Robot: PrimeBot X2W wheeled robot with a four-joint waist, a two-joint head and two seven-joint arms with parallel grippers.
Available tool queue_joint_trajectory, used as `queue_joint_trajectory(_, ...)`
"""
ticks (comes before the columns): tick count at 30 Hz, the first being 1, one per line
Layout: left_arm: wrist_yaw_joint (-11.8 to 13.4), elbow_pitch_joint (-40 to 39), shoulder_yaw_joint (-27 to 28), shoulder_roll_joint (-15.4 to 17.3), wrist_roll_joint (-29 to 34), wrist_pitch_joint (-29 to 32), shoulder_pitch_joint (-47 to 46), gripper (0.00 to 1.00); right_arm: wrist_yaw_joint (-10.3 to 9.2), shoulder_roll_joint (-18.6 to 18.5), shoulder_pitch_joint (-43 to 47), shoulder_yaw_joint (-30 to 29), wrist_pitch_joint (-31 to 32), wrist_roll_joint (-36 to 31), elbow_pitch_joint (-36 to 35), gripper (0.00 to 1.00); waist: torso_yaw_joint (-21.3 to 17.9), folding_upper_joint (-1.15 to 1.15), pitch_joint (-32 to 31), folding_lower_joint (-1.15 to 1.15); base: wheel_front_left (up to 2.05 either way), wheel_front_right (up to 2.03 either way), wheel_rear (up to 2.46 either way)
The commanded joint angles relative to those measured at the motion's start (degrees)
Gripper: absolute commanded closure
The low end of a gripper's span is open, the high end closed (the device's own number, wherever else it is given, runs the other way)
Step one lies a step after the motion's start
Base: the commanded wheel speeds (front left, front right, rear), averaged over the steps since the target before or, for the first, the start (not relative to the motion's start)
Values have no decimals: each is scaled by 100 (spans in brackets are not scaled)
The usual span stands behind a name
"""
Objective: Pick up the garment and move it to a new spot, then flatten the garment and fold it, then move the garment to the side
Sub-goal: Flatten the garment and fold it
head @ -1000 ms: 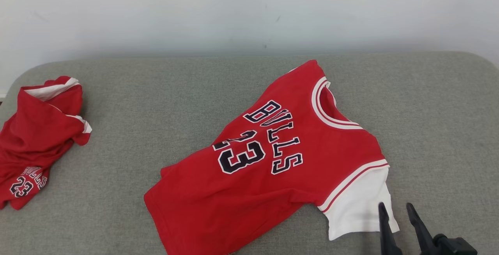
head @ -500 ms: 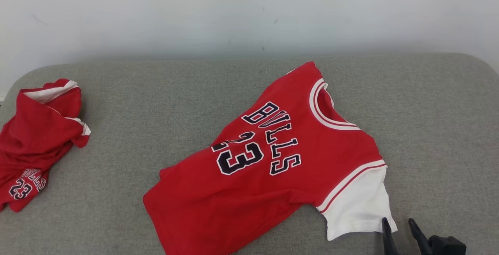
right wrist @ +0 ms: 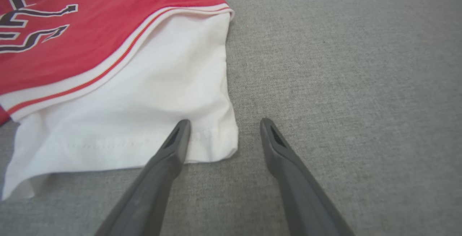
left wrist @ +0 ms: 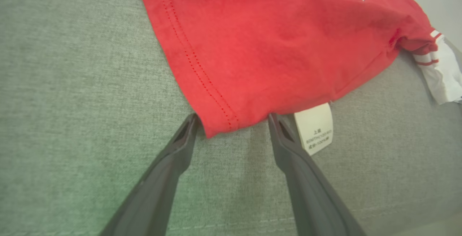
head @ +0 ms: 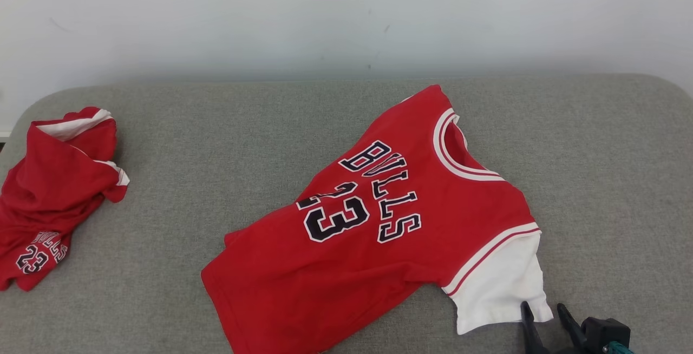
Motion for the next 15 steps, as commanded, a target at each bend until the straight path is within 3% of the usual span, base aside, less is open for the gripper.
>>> queue_joint_trajectory(1, 13, 47, 15, -5, 2, -19, -73, 0, 7, 51, -22, 73, 15, 65, 129, 0, 6, 0, -4, 0, 0, 0, 0)
queue_joint_trajectory(3, 13, 189, -102, -5, -20, -19, -158, 0, 7, 52, -41, 132, 19, 99, 274, 0, 19, 0, -20, 0, 0, 0, 0)
queue_joint_trajectory(4, 13, 274, -165, -8, 0, -19, -193, 44, 7, 57, -43, 160, 30, 117, 331, 0, 22, 0, -27, 0, 0, 0, 0)
queue_joint_trajectory(5, 13, 319, -195, -5, -13, -18, -242, 61, 8, 62, -45, 202, 33, 124, 369, 8, 19, 0, -35, 0, 0, 0, 0)
queue_joint_trajectory(6, 13, 339, -205, -4, -48, -18, -278, 98, 9, 67, -47, 263, 35, 137, 418, 58, 11, 0, -42, 0, 0, 0, 0)
queue_joint_trajectory(7, 13, 353, -219, -7, -58, -19, -295, 100, 9, 68, -54, 308, 35, 162, 444, 100, 0, 0, -48, 0, 0, 0, 0)
queue_joint_trajectory(12, 13, 306, -349, -4, -87, -19, -181, 100, 8, 41, 30, 371, 30, 324, 283, 100, -45, 0, -88, 0, 0, 0, 0)
queue_joint_trajectory(15, 13, 14, -145, 0, -151, -19, -13, 100, 8, -7, 218, 369, 8, 442, -52, 100, -47, 0, -123, 0, 0, 0, 0)
